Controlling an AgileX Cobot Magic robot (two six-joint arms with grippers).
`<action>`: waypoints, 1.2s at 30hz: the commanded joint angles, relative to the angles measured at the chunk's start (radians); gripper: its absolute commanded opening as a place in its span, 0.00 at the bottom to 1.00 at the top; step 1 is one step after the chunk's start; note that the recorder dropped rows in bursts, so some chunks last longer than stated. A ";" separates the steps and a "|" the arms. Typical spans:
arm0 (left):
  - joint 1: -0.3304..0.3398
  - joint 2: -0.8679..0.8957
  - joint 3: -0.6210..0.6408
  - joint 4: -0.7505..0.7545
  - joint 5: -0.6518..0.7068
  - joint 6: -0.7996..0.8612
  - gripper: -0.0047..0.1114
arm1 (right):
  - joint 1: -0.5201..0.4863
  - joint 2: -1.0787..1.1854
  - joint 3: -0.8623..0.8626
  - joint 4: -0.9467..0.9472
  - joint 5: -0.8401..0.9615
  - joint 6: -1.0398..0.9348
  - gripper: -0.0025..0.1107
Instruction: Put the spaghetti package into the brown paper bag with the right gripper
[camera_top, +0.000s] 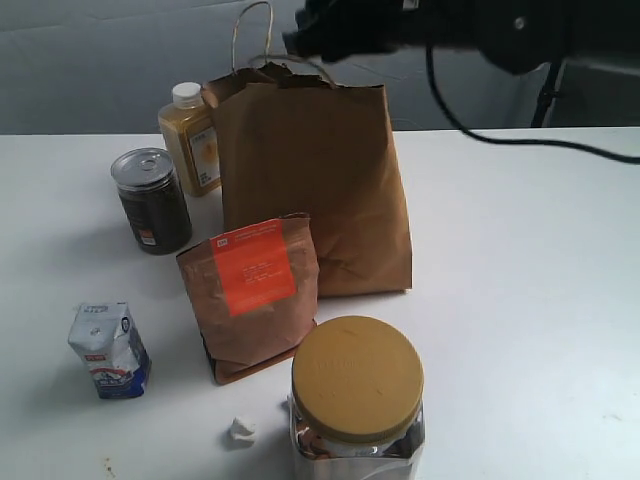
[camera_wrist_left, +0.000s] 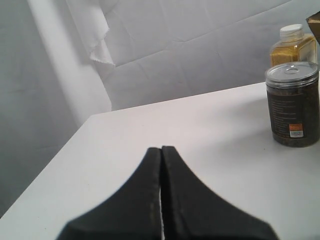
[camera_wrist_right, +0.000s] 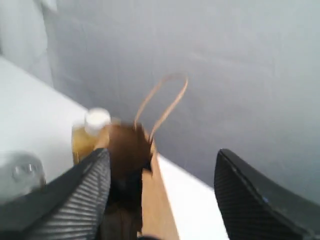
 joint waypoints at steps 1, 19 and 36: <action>-0.002 0.002 0.005 -0.004 -0.002 -0.004 0.04 | 0.010 -0.159 -0.007 0.007 -0.110 0.048 0.48; -0.002 0.002 0.005 -0.004 -0.002 -0.004 0.04 | 0.010 -0.763 0.403 -0.064 0.242 0.067 0.02; -0.002 0.002 0.005 -0.004 -0.002 -0.004 0.04 | 0.006 -0.985 0.912 -0.084 0.177 0.214 0.02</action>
